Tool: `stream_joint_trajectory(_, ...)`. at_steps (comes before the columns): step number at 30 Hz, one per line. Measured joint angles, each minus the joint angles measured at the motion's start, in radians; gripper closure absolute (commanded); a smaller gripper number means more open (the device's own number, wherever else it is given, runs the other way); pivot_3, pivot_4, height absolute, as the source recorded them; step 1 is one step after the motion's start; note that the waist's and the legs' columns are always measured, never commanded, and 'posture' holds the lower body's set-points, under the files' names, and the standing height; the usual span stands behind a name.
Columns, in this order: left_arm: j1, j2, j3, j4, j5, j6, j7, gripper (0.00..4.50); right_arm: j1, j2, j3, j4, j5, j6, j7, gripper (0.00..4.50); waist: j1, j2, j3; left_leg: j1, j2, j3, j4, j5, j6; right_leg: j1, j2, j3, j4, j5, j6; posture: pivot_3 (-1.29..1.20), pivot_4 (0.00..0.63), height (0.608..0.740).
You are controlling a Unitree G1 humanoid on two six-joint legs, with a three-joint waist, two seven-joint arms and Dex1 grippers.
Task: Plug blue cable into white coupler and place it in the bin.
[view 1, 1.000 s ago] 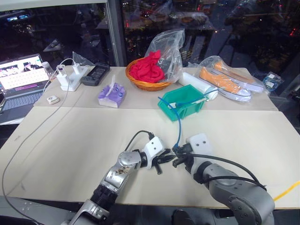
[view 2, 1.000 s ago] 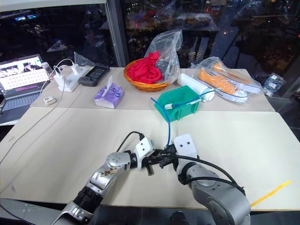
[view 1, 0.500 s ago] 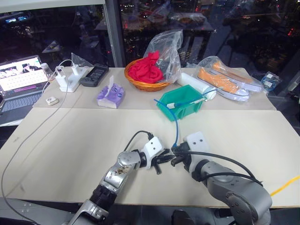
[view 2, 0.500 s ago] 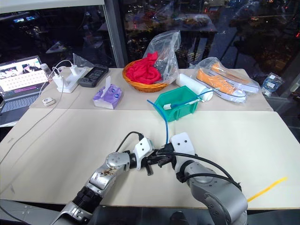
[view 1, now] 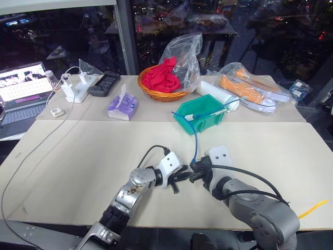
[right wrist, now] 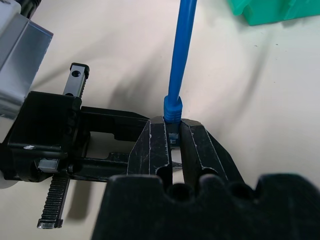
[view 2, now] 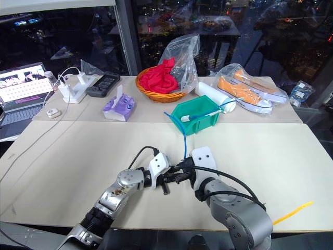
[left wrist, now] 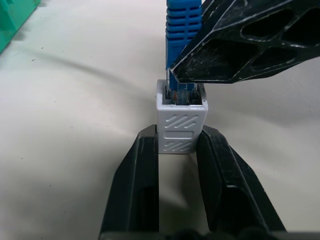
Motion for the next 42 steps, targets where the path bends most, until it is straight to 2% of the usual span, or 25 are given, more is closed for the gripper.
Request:
stream_joint_trajectory(12, 0.007, 0.006, 0.0, -0.003, 0.002, 0.001, 0.001, 3.9, -0.003, 0.037, -0.018, 0.009, -0.017, 0.027, 0.024, 4.5, -0.004, 0.001, -0.004, 0.002, 0.0, 0.0, -0.003, 0.0, 0.0, 0.001, 0.0, 0.0, 0.0, -0.001, 0.0, 0.0, 0.15, 0.728)
stream_joint_trajectory(15, 0.011, 0.008, 0.0, -0.003, 0.006, 0.01, 0.005, 3.9, -0.007, 0.042, -0.015, 0.033, -0.023, 0.026, 0.031, 4.5, -0.007, 0.0, -0.007, 0.008, 0.0, 0.0, -0.007, 0.0, 0.0, 0.007, 0.0, 0.0, 0.0, -0.004, 0.001, 0.0, 0.15, 0.728)
stream_joint_trajectory(17, 0.014, 0.009, 0.0, -0.003, 0.007, 0.019, 0.006, 3.9, -0.011, 0.04, 0.001, 0.044, -0.036, 0.026, 0.033, 4.5, -0.011, 0.0, -0.009, 0.012, 0.0, 0.0, -0.011, 0.0, 0.0, 0.013, 0.0, 0.0, 0.0, -0.013, 0.007, 0.0, 0.15, 0.728)
stream_joint_trajectory(27, 0.029, 0.015, 0.009, -0.004, 0.007, 0.028, 0.015, 3.9, -0.044, 0.001, 0.092, 0.077, -0.101, 0.013, 0.046, 4.5, -0.025, -0.009, -0.017, 0.023, 0.0, 0.0, -0.017, 0.0, 0.0, 0.021, 0.0, 0.0, 0.0, -0.017, 0.006, 0.0, 0.15, 0.728)
stream_joint_trajectory(42, 0.03, 0.015, 0.01, -0.004, 0.007, 0.038, 0.018, 3.9, -0.041, -0.045, 0.177, 0.078, -0.181, -0.032, 0.066, 4.5, -0.025, -0.014, -0.019, 0.026, 0.0, 0.0, -0.018, -0.001, 0.0, 0.023, 0.0, 0.0, 0.0, -0.02, 0.005, 0.0, 0.15, 0.728)
